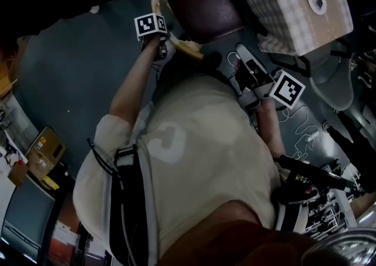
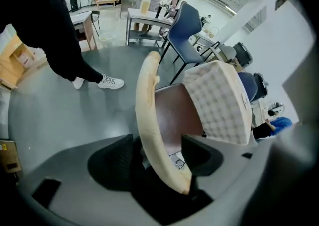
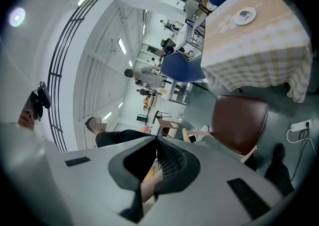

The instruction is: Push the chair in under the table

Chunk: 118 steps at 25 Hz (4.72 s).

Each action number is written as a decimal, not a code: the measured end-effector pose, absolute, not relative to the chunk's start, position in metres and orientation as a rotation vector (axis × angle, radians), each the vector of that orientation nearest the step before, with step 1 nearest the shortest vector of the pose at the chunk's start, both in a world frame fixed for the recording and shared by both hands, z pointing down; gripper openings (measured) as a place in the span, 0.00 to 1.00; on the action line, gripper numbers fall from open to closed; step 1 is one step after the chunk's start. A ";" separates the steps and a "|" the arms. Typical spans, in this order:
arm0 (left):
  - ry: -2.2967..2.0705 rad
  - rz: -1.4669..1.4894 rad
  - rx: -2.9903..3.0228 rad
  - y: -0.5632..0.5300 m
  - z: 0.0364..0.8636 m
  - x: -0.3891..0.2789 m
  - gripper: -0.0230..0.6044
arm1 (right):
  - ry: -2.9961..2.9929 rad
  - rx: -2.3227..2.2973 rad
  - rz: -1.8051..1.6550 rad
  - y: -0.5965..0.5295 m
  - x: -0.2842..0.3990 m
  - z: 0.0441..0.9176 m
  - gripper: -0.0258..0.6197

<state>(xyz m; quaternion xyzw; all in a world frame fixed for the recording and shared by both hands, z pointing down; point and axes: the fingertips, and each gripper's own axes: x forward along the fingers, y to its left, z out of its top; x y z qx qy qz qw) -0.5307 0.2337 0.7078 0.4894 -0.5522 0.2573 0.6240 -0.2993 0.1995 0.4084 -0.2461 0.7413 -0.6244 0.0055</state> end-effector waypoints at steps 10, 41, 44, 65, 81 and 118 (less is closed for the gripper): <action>-1.163 0.610 1.095 0.240 0.747 -0.521 0.51 | 2.233 -0.828 -1.977 0.196 -0.294 0.425 0.06; -0.979 0.767 1.074 0.237 0.786 -0.509 0.36 | 2.065 -1.028 -1.968 0.185 -0.287 0.441 0.06; -0.989 0.777 1.079 0.232 0.789 -0.505 0.36 | 2.083 -1.009 -1.895 0.179 -0.285 0.439 0.06; -1.010 0.847 1.028 0.231 0.777 -0.503 0.37 | 1.860 -1.150 -1.843 0.211 -0.220 0.440 0.06; -1.009 0.822 0.990 0.235 0.775 -0.481 0.37 | 1.826 -1.189 -1.804 0.222 -0.189 0.439 0.06; -0.923 0.770 1.077 0.240 0.785 -0.430 0.39 | 1.800 -1.221 -1.872 0.242 -0.194 0.457 0.06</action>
